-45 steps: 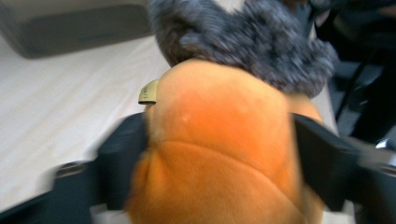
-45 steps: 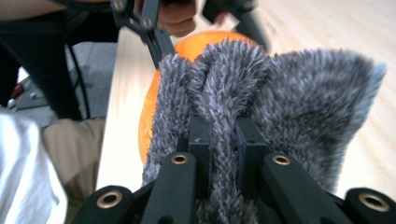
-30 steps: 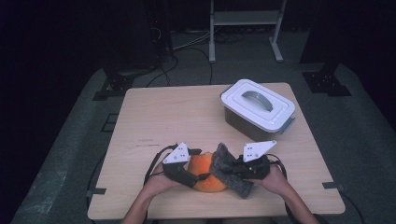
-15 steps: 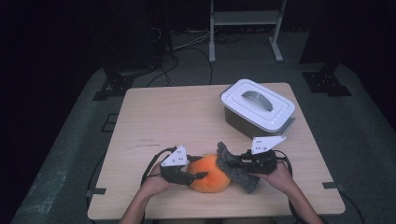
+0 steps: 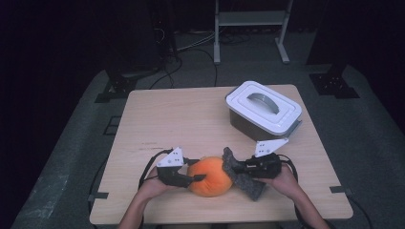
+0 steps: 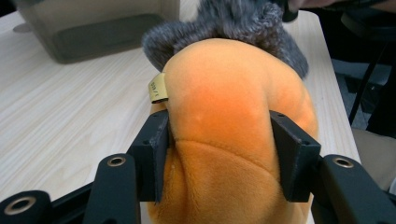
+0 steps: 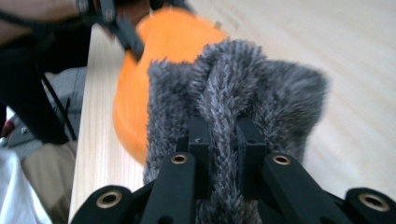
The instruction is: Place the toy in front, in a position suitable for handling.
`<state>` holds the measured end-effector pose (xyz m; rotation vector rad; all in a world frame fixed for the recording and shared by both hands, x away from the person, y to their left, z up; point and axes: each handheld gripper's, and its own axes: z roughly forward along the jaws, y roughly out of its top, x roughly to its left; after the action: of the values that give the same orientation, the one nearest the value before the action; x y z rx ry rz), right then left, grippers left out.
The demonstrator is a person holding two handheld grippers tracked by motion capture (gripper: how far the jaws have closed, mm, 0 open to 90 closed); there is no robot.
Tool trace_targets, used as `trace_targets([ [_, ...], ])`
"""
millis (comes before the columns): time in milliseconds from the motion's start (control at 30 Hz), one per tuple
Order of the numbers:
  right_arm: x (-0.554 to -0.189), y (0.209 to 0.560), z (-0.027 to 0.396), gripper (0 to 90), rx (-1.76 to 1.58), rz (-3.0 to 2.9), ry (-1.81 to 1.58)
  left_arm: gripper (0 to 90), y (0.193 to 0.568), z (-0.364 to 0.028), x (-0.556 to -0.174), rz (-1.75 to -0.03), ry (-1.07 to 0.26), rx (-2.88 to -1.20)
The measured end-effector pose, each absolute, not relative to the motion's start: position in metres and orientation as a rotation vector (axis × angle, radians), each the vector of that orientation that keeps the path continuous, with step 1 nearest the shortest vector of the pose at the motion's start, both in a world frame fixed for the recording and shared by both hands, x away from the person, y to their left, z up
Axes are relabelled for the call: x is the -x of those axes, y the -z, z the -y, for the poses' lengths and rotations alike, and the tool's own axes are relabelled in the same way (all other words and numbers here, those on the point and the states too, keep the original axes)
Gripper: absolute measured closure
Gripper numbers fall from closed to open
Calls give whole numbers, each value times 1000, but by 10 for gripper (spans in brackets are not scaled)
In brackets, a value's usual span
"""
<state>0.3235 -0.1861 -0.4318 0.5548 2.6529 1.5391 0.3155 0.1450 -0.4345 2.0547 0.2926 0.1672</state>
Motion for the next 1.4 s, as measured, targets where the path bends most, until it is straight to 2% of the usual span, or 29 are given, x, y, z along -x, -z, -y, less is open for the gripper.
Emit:
trace_targets([
  [133,-324,437,192,790,-579,-2698,-1435,450,436,-147,-317,-317,-155,-2040],
  [333,-319,418,186,789,-497,-2596,-1609,454,430,-137,-313,-290,-207,-2040],
  [500,-320,427,185,788,-492,-2666,-1443,465,426,-134,-311,-299,-243,-2031],
  [733,-313,407,175,787,-403,-2560,-1608,469,421,-120,-304,-253,-297,-2017],
  [833,-311,415,170,787,-374,-2602,-1539,399,421,-121,-305,-253,-268,-2031],
  [967,-309,420,174,785,-351,-2645,-1476,204,420,-123,-309,-293,-213,-2011],
  [1133,-309,426,182,785,-361,-2683,-1429,113,424,-129,-318,-388,-140,-2021],
  [1167,-310,426,183,785,-362,-2684,-1429,128,427,-131,-319,-391,-110,-2028],
  [1200,-310,426,183,784,-365,-2690,-1422,208,428,-131,-318,-380,-112,-2031],
  [1400,-312,411,185,787,-392,-2592,-1512,413,422,-126,-309,-317,-254,-2003],
])
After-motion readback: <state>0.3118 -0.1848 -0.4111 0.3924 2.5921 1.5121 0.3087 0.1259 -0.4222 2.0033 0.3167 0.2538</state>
